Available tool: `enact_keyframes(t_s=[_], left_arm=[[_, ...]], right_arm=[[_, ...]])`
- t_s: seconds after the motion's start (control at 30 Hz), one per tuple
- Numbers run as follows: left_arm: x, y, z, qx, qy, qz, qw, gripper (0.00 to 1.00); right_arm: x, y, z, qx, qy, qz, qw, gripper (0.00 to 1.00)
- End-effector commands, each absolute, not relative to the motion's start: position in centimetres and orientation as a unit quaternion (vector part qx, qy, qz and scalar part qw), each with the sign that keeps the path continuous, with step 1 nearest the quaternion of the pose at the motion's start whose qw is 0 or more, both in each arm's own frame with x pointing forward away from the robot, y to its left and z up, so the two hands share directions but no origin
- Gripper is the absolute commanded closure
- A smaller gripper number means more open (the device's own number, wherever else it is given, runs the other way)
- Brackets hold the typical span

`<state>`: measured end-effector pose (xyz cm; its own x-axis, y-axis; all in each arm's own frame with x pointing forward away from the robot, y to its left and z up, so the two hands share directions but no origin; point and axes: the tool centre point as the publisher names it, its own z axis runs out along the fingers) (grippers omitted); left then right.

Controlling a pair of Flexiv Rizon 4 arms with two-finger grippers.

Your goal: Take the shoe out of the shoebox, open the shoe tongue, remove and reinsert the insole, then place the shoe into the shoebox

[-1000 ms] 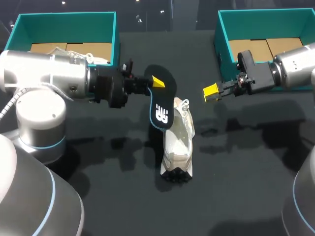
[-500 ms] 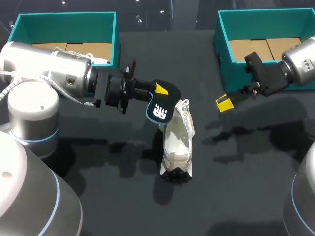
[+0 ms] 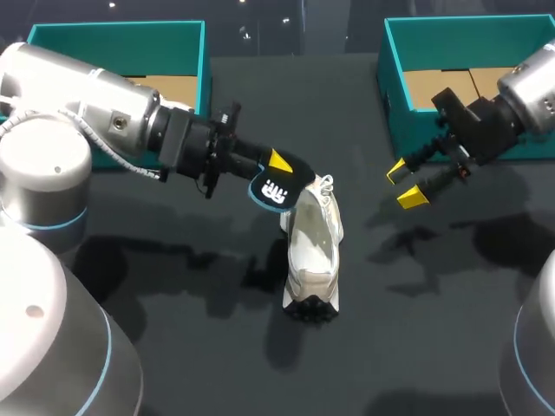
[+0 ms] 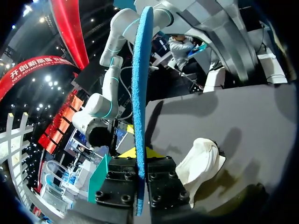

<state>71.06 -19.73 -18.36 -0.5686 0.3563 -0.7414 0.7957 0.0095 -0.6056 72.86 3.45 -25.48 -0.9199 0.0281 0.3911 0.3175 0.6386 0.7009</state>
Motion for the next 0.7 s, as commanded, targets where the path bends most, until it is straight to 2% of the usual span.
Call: enact_keyframes(t_s=[0.03,0.2,0.6,0.7], left_arm=[[69.3,-22.1,-18.6,0.407,0.69,-0.569,0.185,1.0],[67.1,-23.2,-19.2,0.357,0.699,-0.606,0.131,1.0],[66.8,-23.4,-19.8,0.357,0.699,-0.605,0.129,1.0],[66.0,-23.6,-20.9,0.351,0.694,-0.615,0.126,1.0]], right_arm=[[71.4,2.2,-26.0,-0.068,-0.897,-0.415,0.136,0.0],[70.4,2.3,-28.0,-0.049,-0.914,-0.386,0.111,0.0],[70.3,2.6,-28.5,-0.036,-0.92,-0.372,0.119,0.0],[69.7,3.7,-29.4,-0.032,-0.933,-0.349,0.089,0.0]])
